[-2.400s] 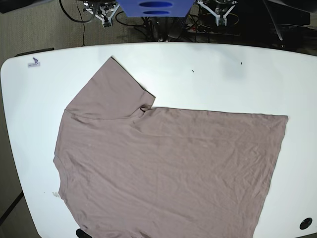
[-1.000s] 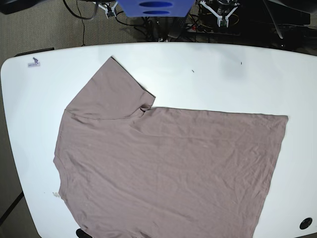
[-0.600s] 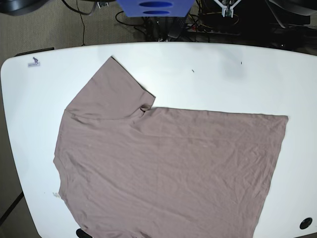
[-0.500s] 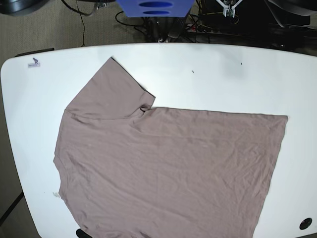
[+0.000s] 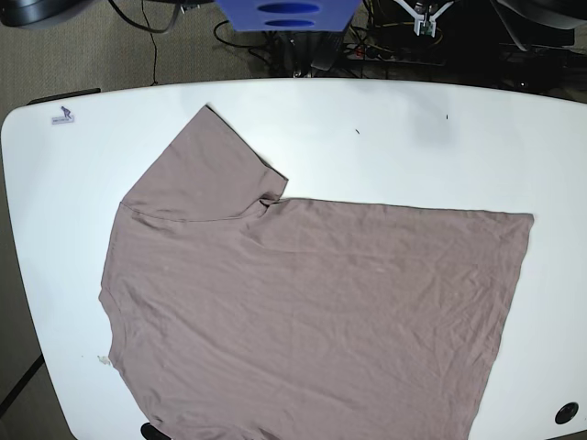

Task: Fold the T-shirt properly
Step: 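Move both grippers out over the table toward the shirt's shoulders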

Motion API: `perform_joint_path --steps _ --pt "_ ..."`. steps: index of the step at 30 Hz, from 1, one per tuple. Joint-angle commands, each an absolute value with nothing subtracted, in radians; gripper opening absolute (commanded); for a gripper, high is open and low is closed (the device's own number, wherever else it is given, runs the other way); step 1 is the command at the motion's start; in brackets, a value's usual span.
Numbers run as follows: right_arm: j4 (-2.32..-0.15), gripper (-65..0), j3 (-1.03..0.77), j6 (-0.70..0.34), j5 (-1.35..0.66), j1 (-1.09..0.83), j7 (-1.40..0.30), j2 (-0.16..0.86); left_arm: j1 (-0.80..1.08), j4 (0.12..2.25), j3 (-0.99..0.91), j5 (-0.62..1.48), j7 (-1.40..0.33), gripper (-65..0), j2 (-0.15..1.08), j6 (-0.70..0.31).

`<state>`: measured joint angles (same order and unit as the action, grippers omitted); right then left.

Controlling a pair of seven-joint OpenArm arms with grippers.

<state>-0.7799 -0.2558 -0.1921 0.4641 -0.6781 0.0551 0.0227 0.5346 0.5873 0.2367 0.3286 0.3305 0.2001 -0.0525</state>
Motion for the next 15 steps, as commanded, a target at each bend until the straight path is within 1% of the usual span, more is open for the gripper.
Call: perform_joint_path --steps 1,9,11,15 --pt "-0.922 -65.0 -0.258 -0.198 0.431 -0.737 0.072 0.029 0.587 0.675 0.235 0.337 0.345 -64.9 0.217 -0.05" --pt "-1.139 -64.8 -0.253 -0.205 0.373 -0.845 0.057 0.025 0.661 0.821 0.228 0.339 0.353 -64.8 0.234 -0.051" --pt "-1.232 -64.9 -0.248 -0.206 0.336 -0.893 0.058 0.031 0.684 0.88 0.221 0.346 0.36 -64.7 0.245 -0.05" --pt "-1.29 -64.9 -0.244 -0.204 0.336 -0.926 0.06 0.031 0.714 0.943 0.211 0.346 0.363 -64.8 0.253 -0.047"
